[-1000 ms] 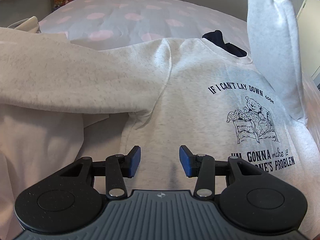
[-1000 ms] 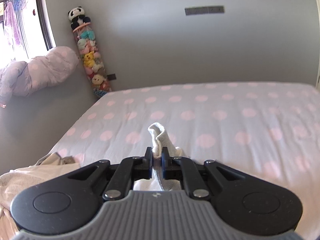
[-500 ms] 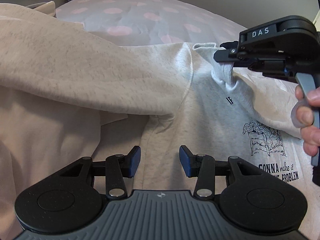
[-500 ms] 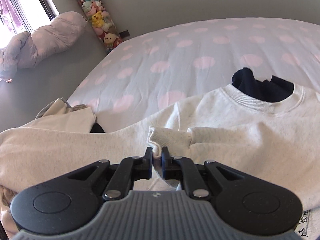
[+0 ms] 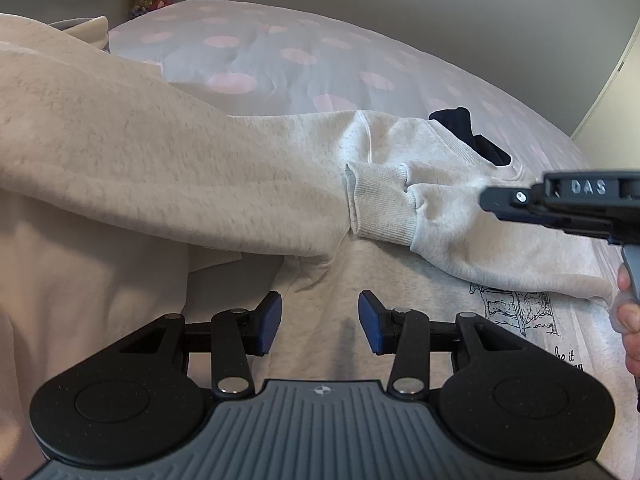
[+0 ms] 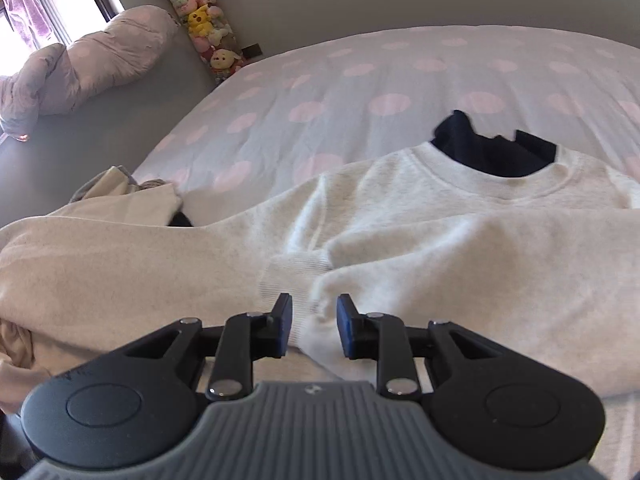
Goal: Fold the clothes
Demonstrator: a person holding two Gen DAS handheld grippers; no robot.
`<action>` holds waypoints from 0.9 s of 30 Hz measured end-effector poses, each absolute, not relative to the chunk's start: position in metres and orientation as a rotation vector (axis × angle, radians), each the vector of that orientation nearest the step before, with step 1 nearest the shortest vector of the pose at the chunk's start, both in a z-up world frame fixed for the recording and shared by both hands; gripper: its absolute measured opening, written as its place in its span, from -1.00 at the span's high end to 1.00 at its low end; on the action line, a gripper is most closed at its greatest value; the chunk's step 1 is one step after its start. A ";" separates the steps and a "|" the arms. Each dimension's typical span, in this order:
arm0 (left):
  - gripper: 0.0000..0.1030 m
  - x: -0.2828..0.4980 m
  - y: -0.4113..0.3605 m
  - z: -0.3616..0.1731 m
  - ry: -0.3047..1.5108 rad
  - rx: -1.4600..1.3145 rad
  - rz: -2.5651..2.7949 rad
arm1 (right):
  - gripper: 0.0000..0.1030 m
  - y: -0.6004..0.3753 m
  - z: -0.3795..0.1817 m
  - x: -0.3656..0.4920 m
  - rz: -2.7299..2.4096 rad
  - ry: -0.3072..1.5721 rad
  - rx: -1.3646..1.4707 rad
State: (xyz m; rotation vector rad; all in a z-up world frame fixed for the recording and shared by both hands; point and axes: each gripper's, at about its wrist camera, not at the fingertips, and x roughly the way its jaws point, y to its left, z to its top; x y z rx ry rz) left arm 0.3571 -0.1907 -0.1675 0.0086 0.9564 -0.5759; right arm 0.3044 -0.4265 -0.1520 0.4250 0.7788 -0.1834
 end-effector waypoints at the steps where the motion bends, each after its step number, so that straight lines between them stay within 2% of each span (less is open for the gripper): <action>1: 0.22 0.356 -0.192 -0.168 0.958 0.014 -0.574 | 0.46 -0.438 -0.155 0.293 -0.216 0.784 0.421; 9: 0.22 0.354 -0.196 -0.170 0.958 0.049 -0.574 | 0.45 -0.545 -0.160 0.191 -0.514 0.805 0.337; 15: 0.22 0.353 -0.200 -0.174 0.968 0.077 -0.565 | 0.43 -0.591 -0.157 0.137 -0.628 0.812 0.243; 23: 0.22 0.351 -0.207 -0.180 0.979 0.120 -0.559 | 0.20 -0.587 -0.190 0.135 -0.545 0.900 0.105; 27: 0.22 0.353 -0.209 -0.184 0.989 0.131 -0.547 | 0.23 -0.582 -0.203 0.147 -0.564 0.908 0.010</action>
